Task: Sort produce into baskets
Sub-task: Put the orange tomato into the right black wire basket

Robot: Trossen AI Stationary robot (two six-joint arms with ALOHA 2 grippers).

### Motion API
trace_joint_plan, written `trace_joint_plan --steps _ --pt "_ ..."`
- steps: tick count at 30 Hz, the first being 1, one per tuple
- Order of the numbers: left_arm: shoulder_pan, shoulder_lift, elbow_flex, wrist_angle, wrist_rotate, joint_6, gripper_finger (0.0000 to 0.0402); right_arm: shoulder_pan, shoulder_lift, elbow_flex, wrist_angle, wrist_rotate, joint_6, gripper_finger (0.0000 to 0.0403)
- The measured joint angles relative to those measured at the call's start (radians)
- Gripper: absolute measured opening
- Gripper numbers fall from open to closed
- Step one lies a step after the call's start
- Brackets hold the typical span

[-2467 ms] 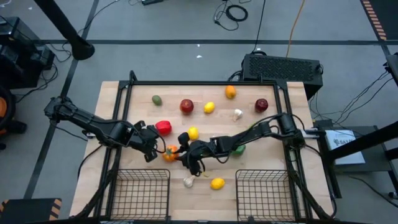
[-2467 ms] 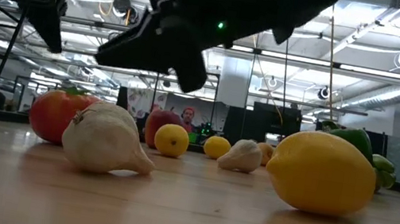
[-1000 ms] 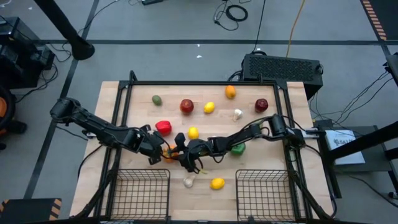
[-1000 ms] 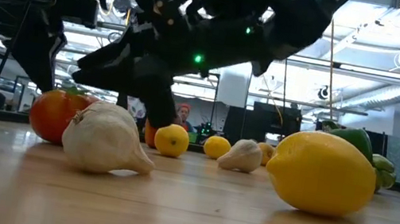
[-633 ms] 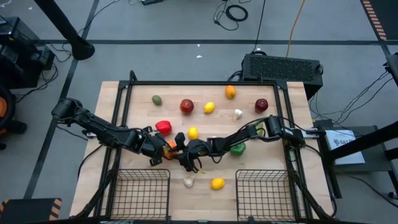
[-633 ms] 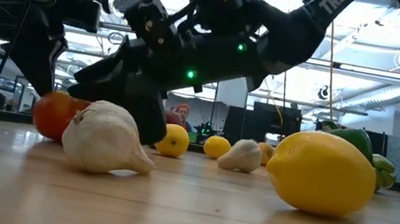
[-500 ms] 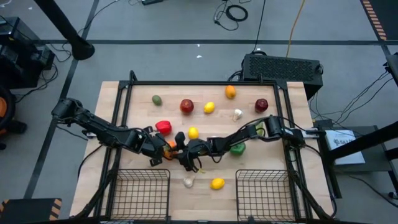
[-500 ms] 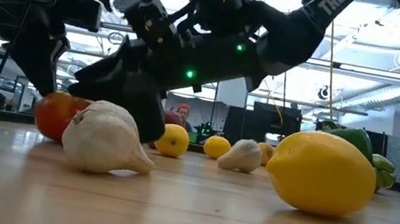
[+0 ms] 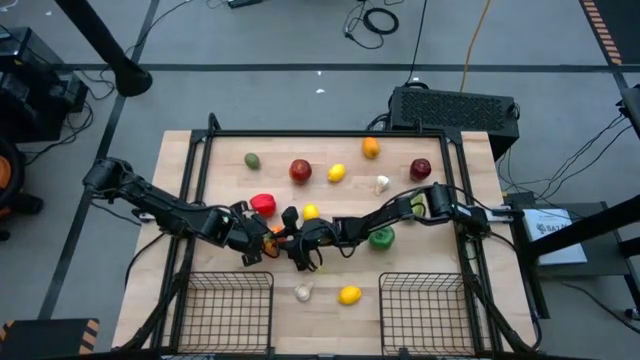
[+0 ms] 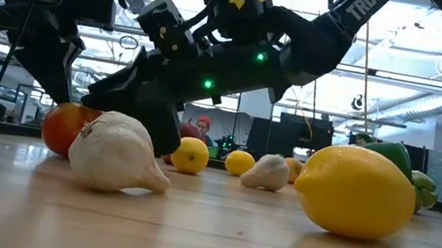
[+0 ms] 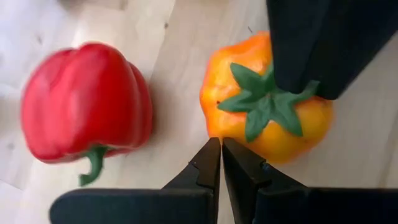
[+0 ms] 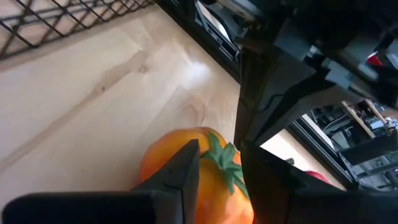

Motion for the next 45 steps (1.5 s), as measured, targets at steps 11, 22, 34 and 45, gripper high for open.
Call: trace_joint_plan --steps 11,22,34,45 --pt "0.001 0.000 0.000 0.000 -0.020 0.010 0.0027 -0.008 0.000 0.000 -0.012 -0.005 0.018 0.0042" --pt "0.002 0.016 0.000 0.051 -0.024 0.038 0.0027 -0.010 0.000 0.000 -0.008 -0.027 0.018 0.0006" --pt "0.021 0.023 0.038 0.014 -0.001 0.091 0.0027 -0.010 -0.001 0.000 -0.021 -0.015 0.004 0.0000" --pt "0.021 0.023 0.151 -0.187 -0.103 0.028 0.0027 0.021 -0.062 0.000 -0.104 0.135 -0.086 0.0000"
